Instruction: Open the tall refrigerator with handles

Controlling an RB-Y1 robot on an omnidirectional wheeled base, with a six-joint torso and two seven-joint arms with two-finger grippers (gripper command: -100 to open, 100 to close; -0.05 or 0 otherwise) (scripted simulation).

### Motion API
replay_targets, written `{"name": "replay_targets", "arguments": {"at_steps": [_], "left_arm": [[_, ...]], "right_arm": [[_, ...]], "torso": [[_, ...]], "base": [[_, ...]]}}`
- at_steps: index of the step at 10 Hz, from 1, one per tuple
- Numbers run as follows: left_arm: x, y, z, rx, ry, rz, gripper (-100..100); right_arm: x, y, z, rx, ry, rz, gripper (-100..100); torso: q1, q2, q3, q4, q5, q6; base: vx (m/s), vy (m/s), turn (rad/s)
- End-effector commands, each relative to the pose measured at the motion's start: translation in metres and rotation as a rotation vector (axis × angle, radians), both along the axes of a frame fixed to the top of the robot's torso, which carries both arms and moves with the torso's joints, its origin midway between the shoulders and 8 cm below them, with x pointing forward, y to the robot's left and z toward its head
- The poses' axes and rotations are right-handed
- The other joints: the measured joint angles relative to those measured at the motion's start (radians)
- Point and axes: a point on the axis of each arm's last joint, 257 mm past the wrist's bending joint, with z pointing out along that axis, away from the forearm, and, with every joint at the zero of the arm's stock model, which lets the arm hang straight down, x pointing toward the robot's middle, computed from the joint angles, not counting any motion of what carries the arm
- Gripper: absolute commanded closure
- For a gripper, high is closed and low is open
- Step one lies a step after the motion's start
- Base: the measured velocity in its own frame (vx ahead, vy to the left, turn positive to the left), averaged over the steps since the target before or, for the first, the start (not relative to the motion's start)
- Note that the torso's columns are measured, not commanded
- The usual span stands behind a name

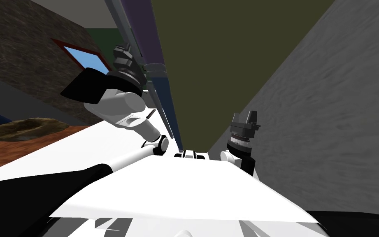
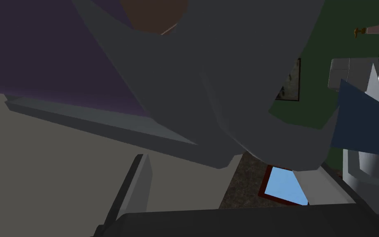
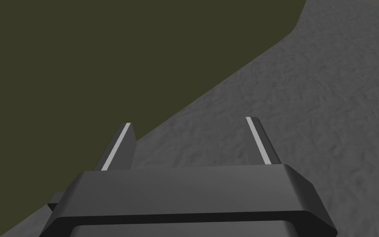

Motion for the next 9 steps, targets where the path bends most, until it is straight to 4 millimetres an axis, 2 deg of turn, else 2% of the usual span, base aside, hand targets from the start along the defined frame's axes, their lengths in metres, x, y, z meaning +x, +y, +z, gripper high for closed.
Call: {"name": "replay_targets", "arguments": {"at_steps": [1, 2, 7, 8, 9], "left_arm": [[0.006, -0.010, -0.009, -0.062, 0.022, -0.051, -100], [0.008, -0.013, -0.011, -0.077, 0.026, -0.063, -100], [0.003, -0.013, 0.012, -0.066, 0.013, -0.055, -100], [0.004, -0.011, 0.008, -0.068, 0.015, -0.052, -100], [0.004, -0.011, 0.002, -0.065, 0.013, -0.053, 100]], "right_arm": [[0.000, 0.000, 0.000, 0.000, 0.000, 0.000, 0], [0.000, 0.000, 0.000, 0.000, 0.000, 0.000, 0], [0.000, 0.000, 0.000, 0.000, 0.000, 0.000, 0], [0.000, 0.000, 0.000, 0.000, 0.000, 0.000, 0], [0.000, 0.000, 0.000, 0.000, 0.000, 0.000, 0]], "torso": [[-0.001, -0.002, -0.001, -0.002, 0.000, 0.001], [-0.001, -0.003, -0.002, -0.003, 0.000, 0.002], [-0.001, -0.006, -0.005, -0.001, -0.001, 0.002], [-0.003, -0.007, -0.007, -0.001, -0.003, 0.003], [-0.004, -0.007, -0.006, -0.003, -0.003, 0.003]], "base": [[0.024, -0.008, -0.005], [0.011, -0.004, -0.004], [0.040, 0.013, 0.016], [0.015, 0.011, 0.022], [-0.040, -0.005, -0.036]]}}
